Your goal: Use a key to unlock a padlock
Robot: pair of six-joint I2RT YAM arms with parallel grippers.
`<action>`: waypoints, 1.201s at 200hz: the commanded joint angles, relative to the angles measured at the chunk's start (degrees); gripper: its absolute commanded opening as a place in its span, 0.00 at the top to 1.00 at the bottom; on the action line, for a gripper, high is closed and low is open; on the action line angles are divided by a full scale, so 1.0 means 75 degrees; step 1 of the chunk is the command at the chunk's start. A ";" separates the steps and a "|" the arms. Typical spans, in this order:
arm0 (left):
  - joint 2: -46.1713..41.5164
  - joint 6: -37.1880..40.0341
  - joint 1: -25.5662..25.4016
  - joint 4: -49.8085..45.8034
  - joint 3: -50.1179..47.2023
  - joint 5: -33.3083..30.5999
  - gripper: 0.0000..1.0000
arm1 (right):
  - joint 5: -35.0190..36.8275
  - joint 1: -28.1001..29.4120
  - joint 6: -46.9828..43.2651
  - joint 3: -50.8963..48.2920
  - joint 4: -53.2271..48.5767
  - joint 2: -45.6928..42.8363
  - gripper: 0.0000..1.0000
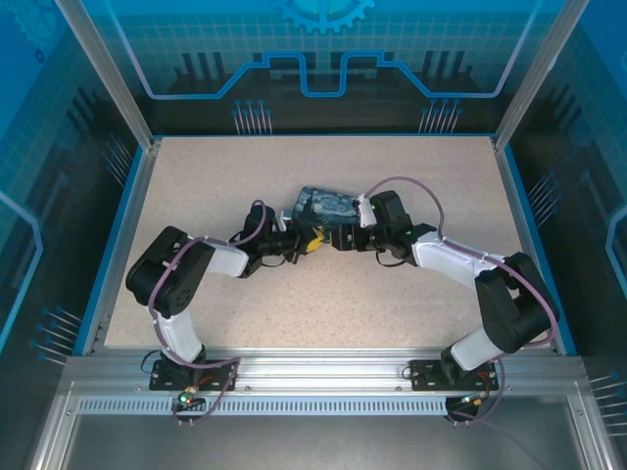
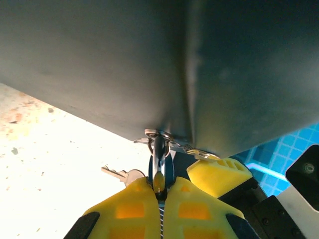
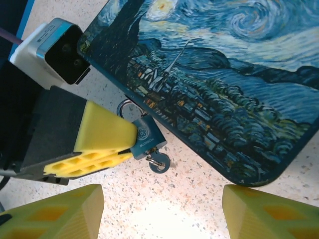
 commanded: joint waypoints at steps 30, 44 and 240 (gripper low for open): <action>-0.0503 0.1158 -0.0456 -0.1006 -0.0088 0.0326 1.00 | 0.0421 -0.0090 0.0690 0.0475 0.0431 0.0742 0.35; -0.0592 0.1269 -0.0522 -0.1132 -0.0162 0.0283 0.83 | 0.0436 -0.0216 0.0761 0.0575 0.0458 0.0923 0.35; -0.4235 0.5099 -0.0024 -0.6949 0.2048 -0.3089 0.01 | -0.0031 -0.0961 0.0442 0.0675 0.0176 0.0819 0.34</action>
